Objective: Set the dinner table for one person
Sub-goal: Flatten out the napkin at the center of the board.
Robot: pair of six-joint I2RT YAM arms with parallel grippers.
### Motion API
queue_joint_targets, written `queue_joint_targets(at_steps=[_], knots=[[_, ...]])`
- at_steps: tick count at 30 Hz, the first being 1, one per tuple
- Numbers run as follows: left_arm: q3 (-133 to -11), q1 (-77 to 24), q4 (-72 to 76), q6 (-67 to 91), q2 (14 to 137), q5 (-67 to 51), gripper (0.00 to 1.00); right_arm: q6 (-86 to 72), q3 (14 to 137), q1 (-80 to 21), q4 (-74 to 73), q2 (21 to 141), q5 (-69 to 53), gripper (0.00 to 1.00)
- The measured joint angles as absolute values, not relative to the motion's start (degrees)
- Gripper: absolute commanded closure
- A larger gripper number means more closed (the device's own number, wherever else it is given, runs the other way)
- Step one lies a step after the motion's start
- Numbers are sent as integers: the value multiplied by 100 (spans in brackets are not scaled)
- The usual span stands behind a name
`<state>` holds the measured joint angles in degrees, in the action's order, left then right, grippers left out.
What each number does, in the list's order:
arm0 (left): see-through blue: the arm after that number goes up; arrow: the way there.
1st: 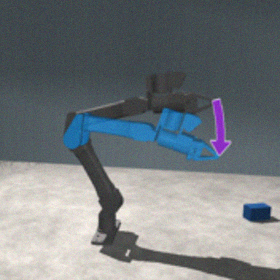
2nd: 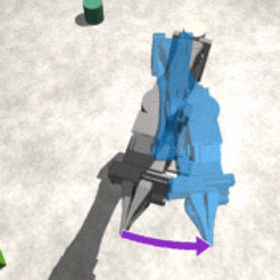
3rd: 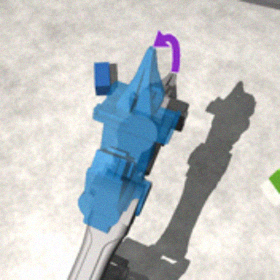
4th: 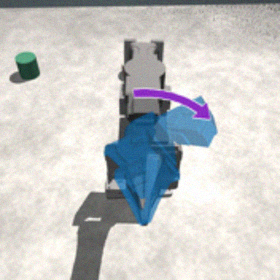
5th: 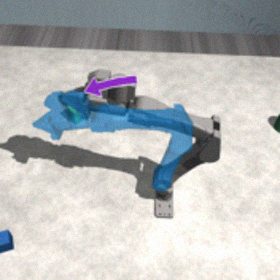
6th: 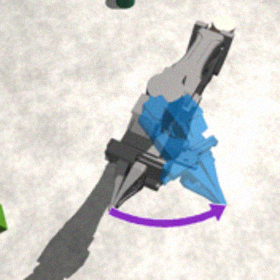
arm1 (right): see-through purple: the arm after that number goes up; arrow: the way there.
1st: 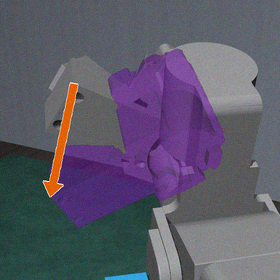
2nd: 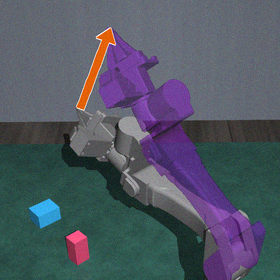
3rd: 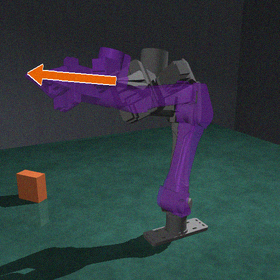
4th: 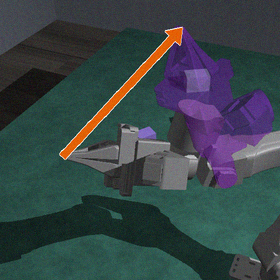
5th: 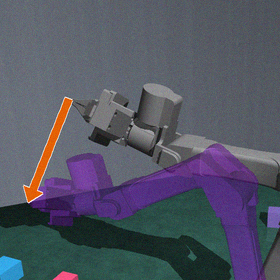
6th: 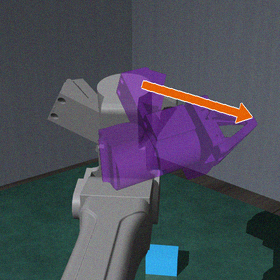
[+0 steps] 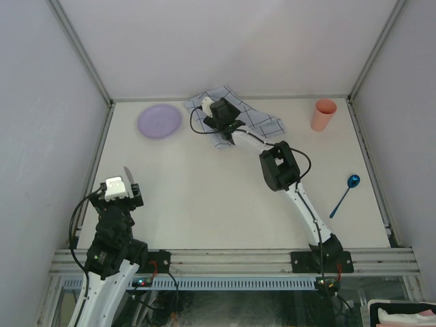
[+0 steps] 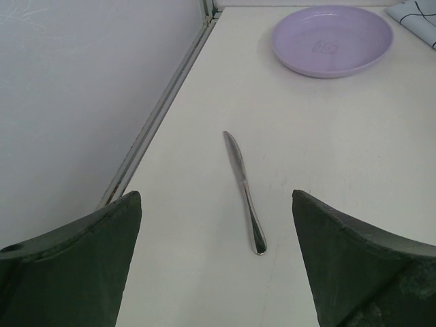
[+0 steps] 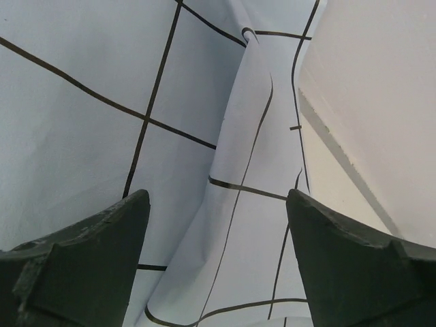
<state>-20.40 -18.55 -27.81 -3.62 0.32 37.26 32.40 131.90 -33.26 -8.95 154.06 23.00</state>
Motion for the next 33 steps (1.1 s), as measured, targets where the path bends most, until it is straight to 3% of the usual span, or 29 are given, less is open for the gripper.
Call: queue_joint_targets(at_steps=[2,5,14,15,26,33], knots=[[-2040,-1855,-2779,-364,32,3726,5,3253,13148,-3308,-847,15386,2281,22],[-2040,-1855,-2779,-379,32,3723,4,3328,13078,-3299,-760,15373,2255,36],[-2036,-1855,-2744,-620,32,3723,4,3592,12864,-3085,-880,15373,2239,97],[-2036,-1855,-2733,-648,32,3723,4,3610,12831,-3055,-880,15373,2241,100],[-1734,-1855,-2449,-738,32,3710,0,3367,12431,-2842,-1223,14967,1997,100],[-1831,-1855,-2344,-987,274,3732,1,2635,11782,-2703,-2287,13515,1044,100]])
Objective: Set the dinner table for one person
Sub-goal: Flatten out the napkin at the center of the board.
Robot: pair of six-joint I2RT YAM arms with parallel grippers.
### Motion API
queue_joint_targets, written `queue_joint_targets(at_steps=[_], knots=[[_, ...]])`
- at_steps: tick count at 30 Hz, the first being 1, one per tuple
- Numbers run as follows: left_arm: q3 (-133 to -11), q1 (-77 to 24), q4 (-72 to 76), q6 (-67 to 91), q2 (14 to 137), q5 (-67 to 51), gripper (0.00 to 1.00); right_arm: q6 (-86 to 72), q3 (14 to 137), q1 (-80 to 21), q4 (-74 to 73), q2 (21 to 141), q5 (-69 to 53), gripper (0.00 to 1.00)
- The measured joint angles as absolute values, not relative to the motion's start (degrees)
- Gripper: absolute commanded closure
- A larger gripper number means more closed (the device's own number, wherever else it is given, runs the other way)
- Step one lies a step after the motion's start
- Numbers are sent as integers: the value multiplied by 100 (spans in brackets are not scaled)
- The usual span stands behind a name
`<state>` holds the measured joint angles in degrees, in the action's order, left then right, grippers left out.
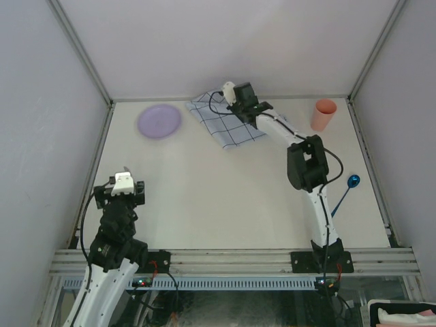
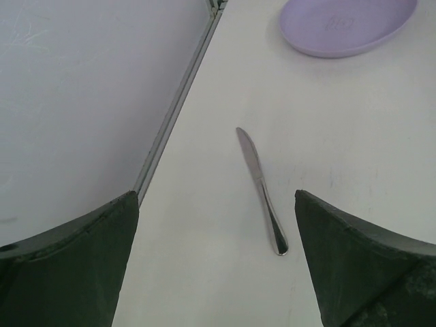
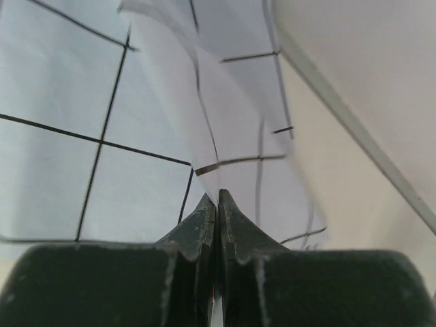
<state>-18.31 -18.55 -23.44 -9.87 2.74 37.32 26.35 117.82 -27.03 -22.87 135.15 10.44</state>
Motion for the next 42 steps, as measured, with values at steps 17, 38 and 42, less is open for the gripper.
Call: queue_joint_targets(at_steps=[17,38,42], knots=[[-3339,-1848,-2451,-2373,3055,2088,14,1785,11463,-2683,-3715,10757,-569,100],[-6576,-1850,-1658,-2906,7402,-1090,9,1846,9922,-2939,-4222,8807,-1699,100],[-7498,-1879,-1643,-3020,8431,-1767,11,1918,9717,-3022,-4364,8700,-1693,100]])
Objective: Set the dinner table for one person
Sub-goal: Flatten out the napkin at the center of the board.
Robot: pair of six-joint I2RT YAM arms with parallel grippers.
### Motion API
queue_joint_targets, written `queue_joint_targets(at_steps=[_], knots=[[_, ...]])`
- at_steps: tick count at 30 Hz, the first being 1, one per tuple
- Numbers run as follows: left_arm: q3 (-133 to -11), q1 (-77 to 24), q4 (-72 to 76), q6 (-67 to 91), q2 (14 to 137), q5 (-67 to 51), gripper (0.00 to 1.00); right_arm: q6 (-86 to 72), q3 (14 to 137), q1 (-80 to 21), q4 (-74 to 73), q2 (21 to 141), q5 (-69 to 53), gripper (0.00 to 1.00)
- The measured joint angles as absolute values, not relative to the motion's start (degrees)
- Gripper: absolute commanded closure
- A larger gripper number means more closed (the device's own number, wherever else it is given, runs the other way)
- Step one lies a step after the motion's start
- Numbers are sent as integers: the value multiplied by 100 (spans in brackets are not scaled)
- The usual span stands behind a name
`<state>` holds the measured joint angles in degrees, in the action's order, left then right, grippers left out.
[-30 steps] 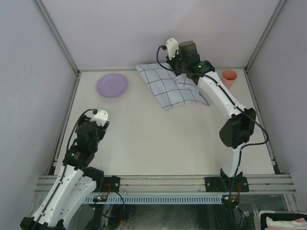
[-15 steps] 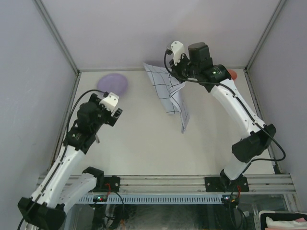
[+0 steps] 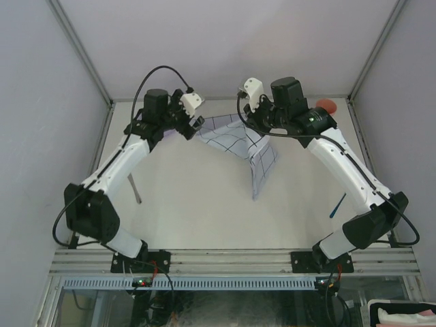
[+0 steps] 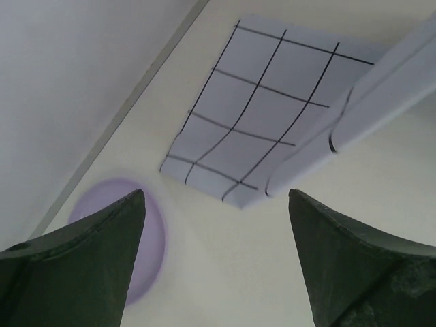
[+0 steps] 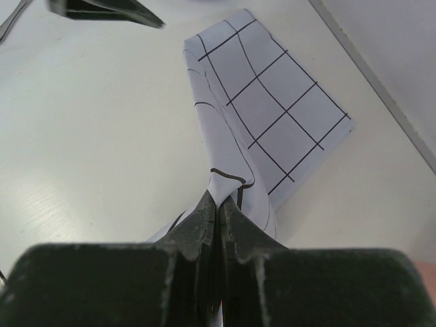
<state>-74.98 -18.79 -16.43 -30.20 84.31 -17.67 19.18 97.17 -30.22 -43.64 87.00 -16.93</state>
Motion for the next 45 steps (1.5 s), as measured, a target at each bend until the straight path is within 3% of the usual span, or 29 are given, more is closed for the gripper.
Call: queue_joint_targets(at_steps=[6,14,20,31,33,37,39,42,45], knots=[[-8506,-1968,-2126,-3164,9546,-2714,11,2034,9714,-2910,-4414,8399,-1594,100],[-8016,-2137,-2982,-3760,9362,-3192,11,2062,9714,-2515,-4403,8285,-1592,100],[-7937,-2349,-3382,-4169,9286,-3179,13,2047,9714,-2517,-4386,8311,-1638,100],[-8917,-2810,-3487,-4169,10516,-2930,17,2062,10031,-2541,-4469,8276,-1531,100],[-9017,-2963,-3489,-4160,10722,-2832,23,2064,10044,-2508,-4506,8219,-1518,100],[-9255,-3140,-3476,-4086,11076,-2679,51,2088,10047,-2436,-4633,8095,-1466,100],[-9380,-3177,-3489,-4115,11196,-2582,73,2123,10047,-2373,-4696,8031,-1426,100],[-9430,-3179,-3492,-4139,11229,-2410,97,2176,10047,-2244,-4777,7898,-1406,100],[-9428,-3181,-3481,-4204,11212,-2244,100,2200,10047,-2106,-4821,7723,-1411,100]])
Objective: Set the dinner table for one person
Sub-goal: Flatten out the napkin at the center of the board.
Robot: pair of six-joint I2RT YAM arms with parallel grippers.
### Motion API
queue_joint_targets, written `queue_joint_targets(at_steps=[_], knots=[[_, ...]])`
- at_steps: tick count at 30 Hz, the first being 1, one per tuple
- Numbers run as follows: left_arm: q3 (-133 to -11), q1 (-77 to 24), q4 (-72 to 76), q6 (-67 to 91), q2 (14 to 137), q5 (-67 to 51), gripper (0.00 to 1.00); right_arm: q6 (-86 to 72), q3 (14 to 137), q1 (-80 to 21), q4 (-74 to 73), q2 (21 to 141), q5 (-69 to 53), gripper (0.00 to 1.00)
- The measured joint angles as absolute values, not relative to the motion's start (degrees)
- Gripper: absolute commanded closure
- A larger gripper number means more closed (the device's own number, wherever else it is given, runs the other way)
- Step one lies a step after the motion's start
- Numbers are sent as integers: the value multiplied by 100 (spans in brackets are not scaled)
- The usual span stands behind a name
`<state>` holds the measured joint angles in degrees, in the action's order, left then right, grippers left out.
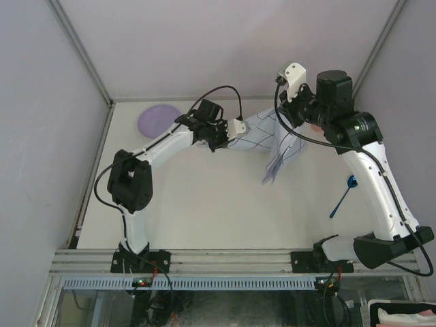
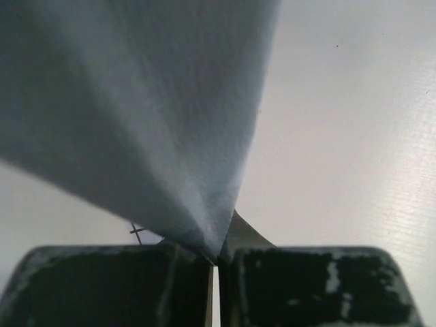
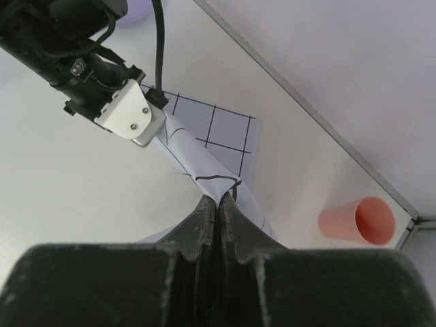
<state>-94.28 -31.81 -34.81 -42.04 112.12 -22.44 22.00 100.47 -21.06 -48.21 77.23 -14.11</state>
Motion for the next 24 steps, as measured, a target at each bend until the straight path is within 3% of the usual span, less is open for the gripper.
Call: queue_joint_targets(at_steps=[6,14,24], knots=[[-9301,-3223,-3586,-4217,10731,-1938,100,2204,10047,-1962,-4976,7378,-1542,100],[-9253,-3221,-4320,-4095,9133,-1608,100,2165,10088,-1815,-5022,6495,-1879,100],[-11157,-3221,-6320,-3844,7970,-1406,100,1664,10453,-1411,-5105,5999,-3177,100]])
